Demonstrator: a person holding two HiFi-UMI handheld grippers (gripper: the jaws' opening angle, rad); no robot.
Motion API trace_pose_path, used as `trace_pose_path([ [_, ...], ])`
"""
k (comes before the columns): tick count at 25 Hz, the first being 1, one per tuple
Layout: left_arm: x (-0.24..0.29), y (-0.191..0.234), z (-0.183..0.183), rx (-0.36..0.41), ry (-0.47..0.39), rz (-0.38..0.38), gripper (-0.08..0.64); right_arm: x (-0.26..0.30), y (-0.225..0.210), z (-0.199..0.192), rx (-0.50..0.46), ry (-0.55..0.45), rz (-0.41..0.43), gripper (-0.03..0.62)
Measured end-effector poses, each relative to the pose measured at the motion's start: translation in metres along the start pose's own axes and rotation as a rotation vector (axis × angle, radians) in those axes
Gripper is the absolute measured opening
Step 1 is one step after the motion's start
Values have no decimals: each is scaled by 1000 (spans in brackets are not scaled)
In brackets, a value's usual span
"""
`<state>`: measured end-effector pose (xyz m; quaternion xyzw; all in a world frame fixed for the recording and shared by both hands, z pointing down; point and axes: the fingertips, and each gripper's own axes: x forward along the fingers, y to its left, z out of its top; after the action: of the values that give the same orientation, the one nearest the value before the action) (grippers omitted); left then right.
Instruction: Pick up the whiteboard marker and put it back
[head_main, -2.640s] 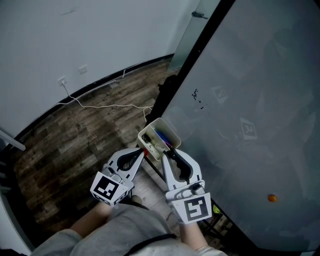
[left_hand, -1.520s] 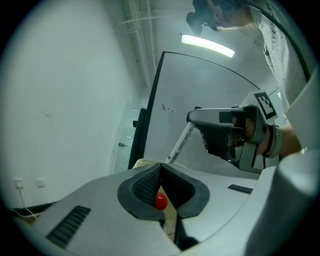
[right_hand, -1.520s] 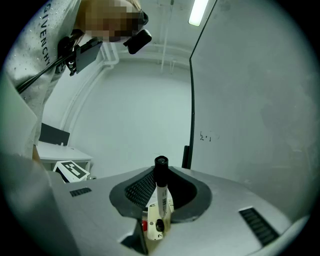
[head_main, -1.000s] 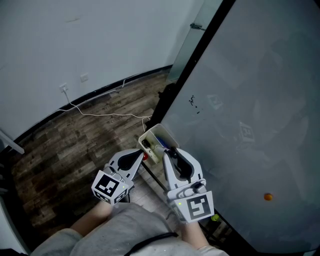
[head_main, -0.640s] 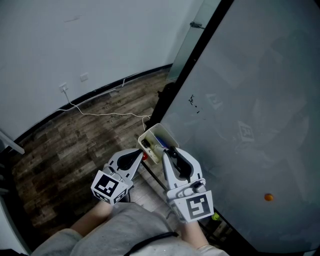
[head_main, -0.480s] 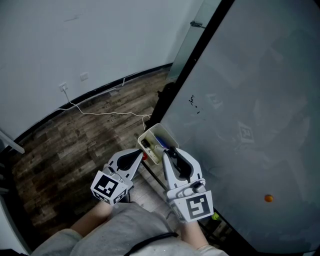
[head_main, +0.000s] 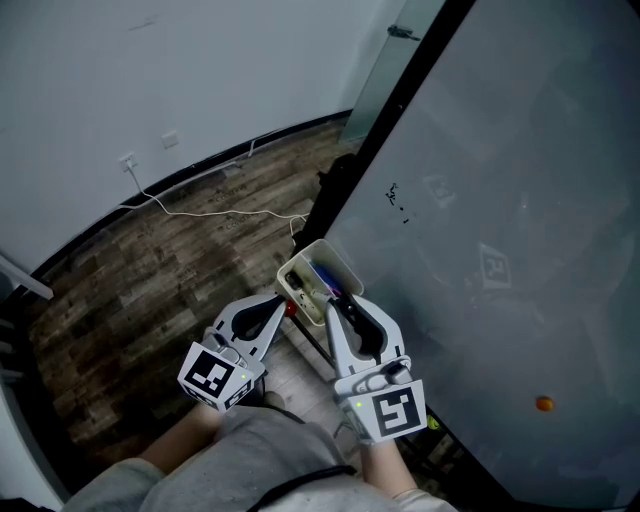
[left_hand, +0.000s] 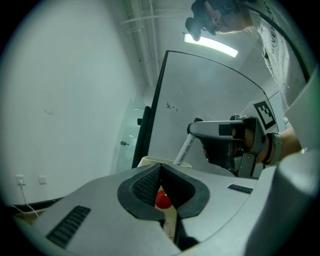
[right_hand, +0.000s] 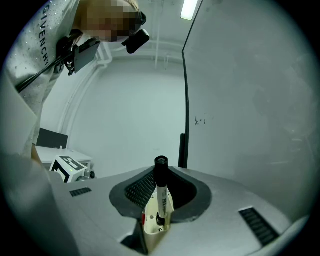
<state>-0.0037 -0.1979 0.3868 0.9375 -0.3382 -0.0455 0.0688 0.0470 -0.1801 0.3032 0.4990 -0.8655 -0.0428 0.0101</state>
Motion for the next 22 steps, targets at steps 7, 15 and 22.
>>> trace_pose_path([
  [7,-1,3,-7,-16,16,14,15,0,-8,-16,21,25,-33,81],
  [15,-2,-1,-9,-31,19,15,15,-1,-9,-28,31,49,-25,81],
  [22,0,-2,-15,-27,28,19,15,0,-12,-43,45,64,-18,81],
])
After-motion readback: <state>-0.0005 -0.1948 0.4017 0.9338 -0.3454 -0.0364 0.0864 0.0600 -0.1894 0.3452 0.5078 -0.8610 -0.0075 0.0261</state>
